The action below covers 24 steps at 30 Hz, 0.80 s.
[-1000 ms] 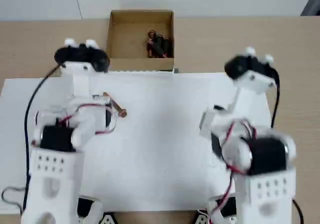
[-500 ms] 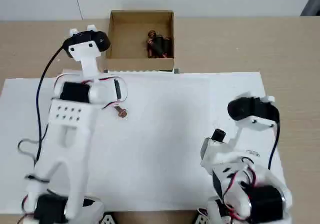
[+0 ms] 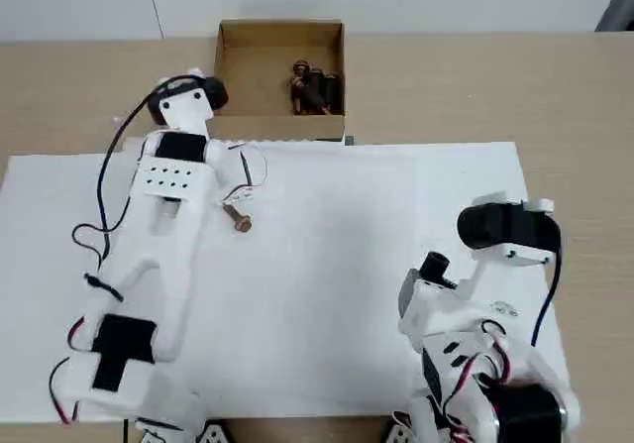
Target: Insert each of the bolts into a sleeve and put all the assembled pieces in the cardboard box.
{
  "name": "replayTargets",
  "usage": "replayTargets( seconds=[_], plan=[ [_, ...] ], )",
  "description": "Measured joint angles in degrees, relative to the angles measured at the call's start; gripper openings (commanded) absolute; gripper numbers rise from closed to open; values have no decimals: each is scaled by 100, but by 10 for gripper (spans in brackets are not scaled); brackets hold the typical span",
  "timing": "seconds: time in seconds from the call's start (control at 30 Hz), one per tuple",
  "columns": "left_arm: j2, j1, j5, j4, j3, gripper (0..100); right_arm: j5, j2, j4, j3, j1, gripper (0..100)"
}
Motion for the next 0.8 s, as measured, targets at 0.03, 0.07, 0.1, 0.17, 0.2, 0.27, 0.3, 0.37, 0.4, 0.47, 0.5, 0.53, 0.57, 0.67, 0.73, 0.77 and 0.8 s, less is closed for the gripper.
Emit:
replayTargets(
  seconds=[0.03,0.07,0.1,0.17,0.2,0.27,0.3,0.37,0.4,0.47,0.5,0.53,0.57,0.67,0.73,0.77,0.8],
  plan=[
    [70,0,0,0,0,9,0,0,-26,35,0,2],
    [132,0,0,0,0,13,0,-9,-44,44,0,2],
    [202,0,0,0,0,29,0,-9,-44,44,0,2],
    [316,0,-9,0,-18,81,0,-9,-44,44,0,2],
    [387,-9,-9,0,-62,108,0,-9,-44,44,0,2],
    [492,-79,185,0,-158,143,0,-9,-44,44,0,2],
    [545,-141,273,0,-193,145,0,-9,-44,44,0,2],
    [633,-255,334,0,-299,145,0,-9,-44,62,0,2],
    [668,-308,334,0,-316,145,0,-9,-44,62,0,2],
    [747,-334,378,0,-325,145,0,-9,-44,62,0,2],
    [809,-325,369,0,-325,145,0,-9,-44,62,-9,2],
    [870,-316,352,0,-325,145,0,-9,-44,62,-9,2],
    [932,-316,352,0,-325,145,0,-9,-44,62,-9,2],
    [1134,-316,369,-53,-325,145,0,-9,-44,62,0,2],
    [1213,-316,352,-132,-325,145,0,-9,-44,70,0,2],
    [1248,-316,352,-167,-325,145,0,-9,-44,79,0,2],
    [1275,-316,369,-193,-325,145,0,-9,-44,79,0,2]
  ],
)
